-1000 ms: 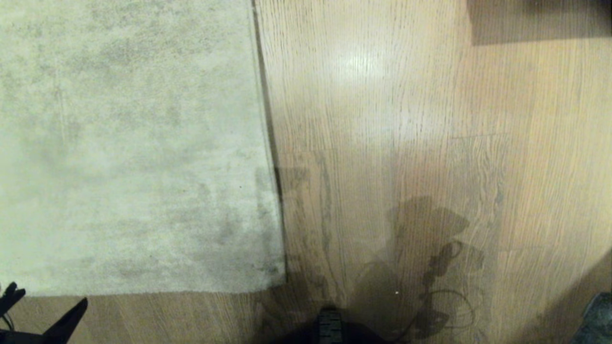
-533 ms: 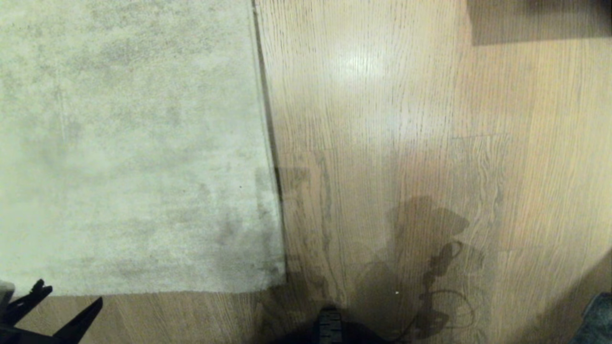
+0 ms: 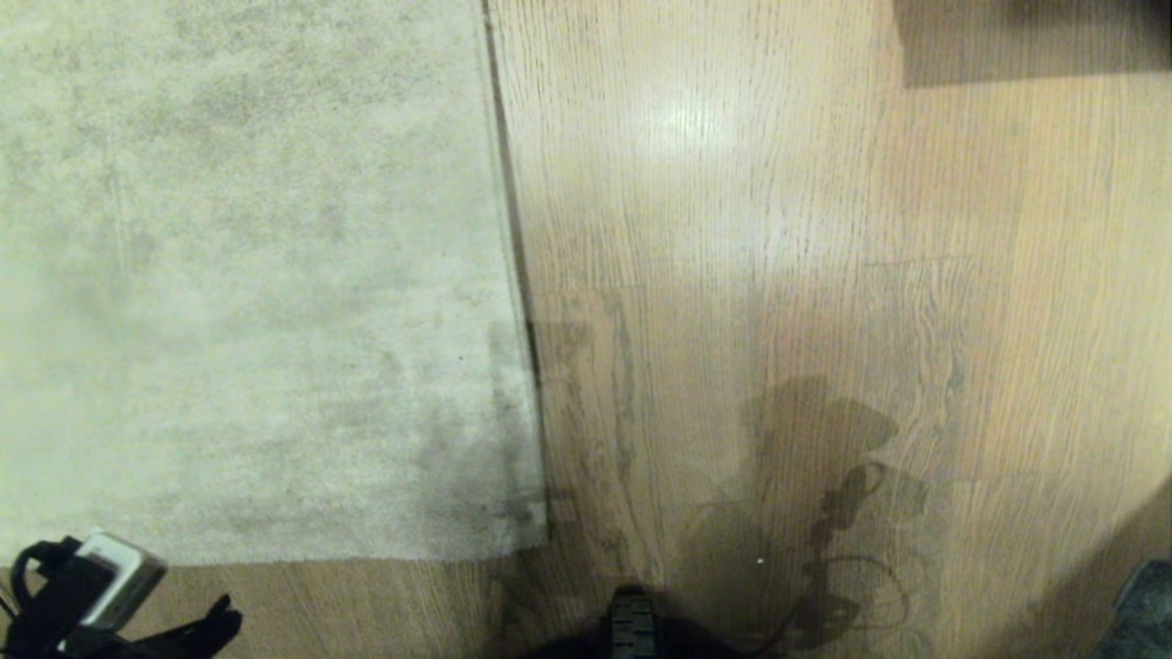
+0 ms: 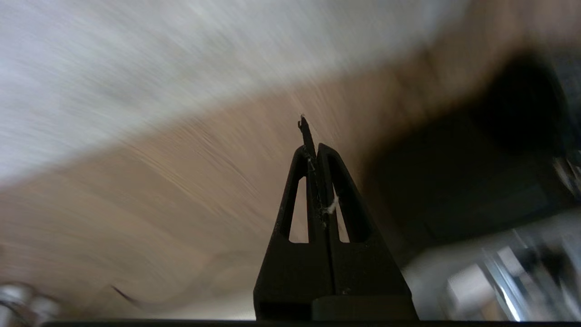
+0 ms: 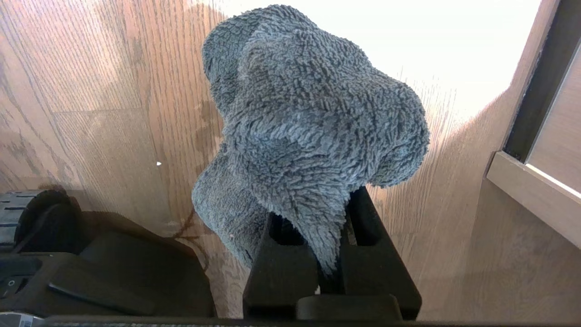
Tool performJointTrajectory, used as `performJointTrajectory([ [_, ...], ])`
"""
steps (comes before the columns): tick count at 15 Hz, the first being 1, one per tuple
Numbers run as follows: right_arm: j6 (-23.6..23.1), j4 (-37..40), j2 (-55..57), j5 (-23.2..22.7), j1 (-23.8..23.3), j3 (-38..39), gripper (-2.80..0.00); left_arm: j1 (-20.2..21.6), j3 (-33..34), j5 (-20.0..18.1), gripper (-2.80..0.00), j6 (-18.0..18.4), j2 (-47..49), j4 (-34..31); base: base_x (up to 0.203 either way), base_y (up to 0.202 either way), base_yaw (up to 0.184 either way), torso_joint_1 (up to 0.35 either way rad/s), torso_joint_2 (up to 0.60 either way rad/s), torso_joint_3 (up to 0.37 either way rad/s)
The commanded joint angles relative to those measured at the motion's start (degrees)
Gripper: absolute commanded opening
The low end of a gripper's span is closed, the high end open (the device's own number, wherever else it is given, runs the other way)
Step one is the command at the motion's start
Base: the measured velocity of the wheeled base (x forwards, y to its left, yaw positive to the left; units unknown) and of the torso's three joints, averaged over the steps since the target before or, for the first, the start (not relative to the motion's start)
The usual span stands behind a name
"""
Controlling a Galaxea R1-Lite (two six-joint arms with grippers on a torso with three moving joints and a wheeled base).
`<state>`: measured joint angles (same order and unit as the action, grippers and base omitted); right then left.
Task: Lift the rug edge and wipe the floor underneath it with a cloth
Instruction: Lay down the carpet
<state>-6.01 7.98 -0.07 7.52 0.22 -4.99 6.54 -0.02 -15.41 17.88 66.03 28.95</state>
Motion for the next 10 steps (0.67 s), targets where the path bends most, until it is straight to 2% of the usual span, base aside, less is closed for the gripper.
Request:
performJointTrajectory([
  [1,-0.1,0.0,0.1,0.0,0.0,0.0,-2.80,-7.1,0.0,-0.1,-2.80,0.1,13.2,0.0,0.000,0.000,0.000,0.000,0.00,0.000],
  [5,-0.1,0.0,0.1,0.0,0.0,0.0,-2.80,-16.7,-0.5,-0.3,-2.80,0.0,29.3,4.0,0.000,0.000,0.000,0.000,0.00,0.000],
  [7,-0.1,0.1,0.1,0.0,0.0,0.0,-2.80,-19.7,-2.3,-0.3,-2.80,-0.2,36.2,7.3,0.000,0.000,0.000,0.000,0.00,0.000],
  [10,-0.1,0.0,0.1,0.0,0.0,0.0,-2.80,-22.8,-7.4,-0.1,-2.80,-2.1,44.7,16.4,0.000,0.000,0.000,0.000,0.00,0.000],
])
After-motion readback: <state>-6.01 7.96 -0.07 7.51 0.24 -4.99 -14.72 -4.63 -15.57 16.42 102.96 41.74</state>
